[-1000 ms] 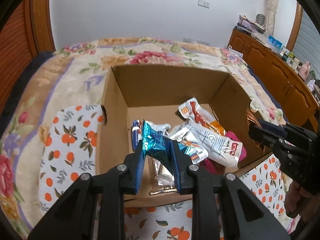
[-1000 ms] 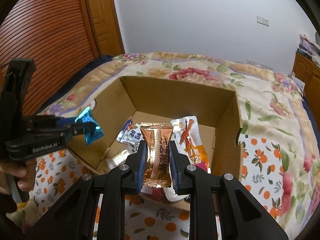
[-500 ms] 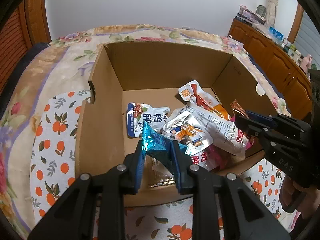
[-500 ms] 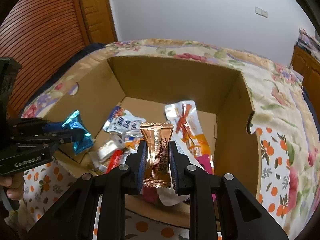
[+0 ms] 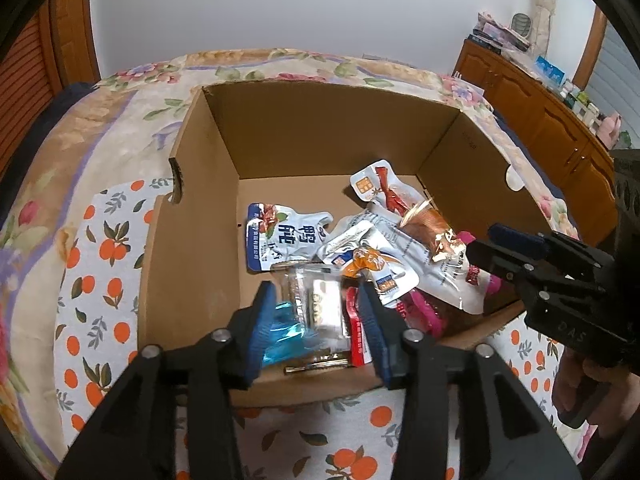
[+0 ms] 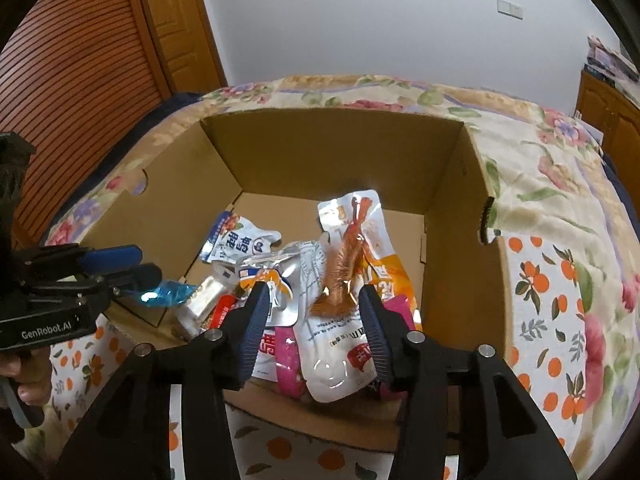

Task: Organize snacks

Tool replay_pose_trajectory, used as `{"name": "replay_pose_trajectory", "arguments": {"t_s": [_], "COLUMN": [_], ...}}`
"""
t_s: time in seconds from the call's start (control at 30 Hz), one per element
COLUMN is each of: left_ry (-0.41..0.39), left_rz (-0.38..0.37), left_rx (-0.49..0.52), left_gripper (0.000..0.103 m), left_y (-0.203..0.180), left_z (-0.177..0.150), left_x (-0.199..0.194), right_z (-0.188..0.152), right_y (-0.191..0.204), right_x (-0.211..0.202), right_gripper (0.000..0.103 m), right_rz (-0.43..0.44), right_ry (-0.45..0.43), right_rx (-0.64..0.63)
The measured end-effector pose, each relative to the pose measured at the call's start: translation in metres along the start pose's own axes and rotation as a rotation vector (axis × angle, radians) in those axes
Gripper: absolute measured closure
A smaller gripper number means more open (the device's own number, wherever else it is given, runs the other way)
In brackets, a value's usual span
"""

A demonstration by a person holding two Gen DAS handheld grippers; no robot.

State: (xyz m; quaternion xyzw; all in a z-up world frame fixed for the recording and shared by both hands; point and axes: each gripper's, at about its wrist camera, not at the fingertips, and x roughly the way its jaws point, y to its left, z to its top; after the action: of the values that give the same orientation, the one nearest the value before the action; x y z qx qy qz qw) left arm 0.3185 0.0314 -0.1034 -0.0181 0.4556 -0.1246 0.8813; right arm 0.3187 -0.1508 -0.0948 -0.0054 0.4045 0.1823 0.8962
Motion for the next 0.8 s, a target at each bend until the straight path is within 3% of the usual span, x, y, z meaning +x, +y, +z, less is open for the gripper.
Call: {"name": "replay_pose_trajectory", "arguments": {"t_s": [0.13, 0.4, 0.8], "left_ry": [-0.025, -0.077, -0.161], "left_rz": [0.041, 0.036, 0.056], "left_rx": [0.025, 0.037, 0.026], "left_gripper": [0.053, 0.052, 0.051], "left_y": [-0.010, -0.030, -0.057], "left_z": [-0.004, -0.012, -0.052], "left_x": [-0.014, -0.053, -0.124], "right_z": [-0.003, -0.016, -0.056], "right_y": [0.002, 0.010, 0.026], "right_x": [-0.019, -0.081, -0.163], "right_gripper": [0.056, 0.056, 0.056], "right_rz": [0.006, 0.019, 0.007], "right_ry": [-0.018, -0.060, -0.100], "right_rx": [0.002, -0.001, -0.016]}}
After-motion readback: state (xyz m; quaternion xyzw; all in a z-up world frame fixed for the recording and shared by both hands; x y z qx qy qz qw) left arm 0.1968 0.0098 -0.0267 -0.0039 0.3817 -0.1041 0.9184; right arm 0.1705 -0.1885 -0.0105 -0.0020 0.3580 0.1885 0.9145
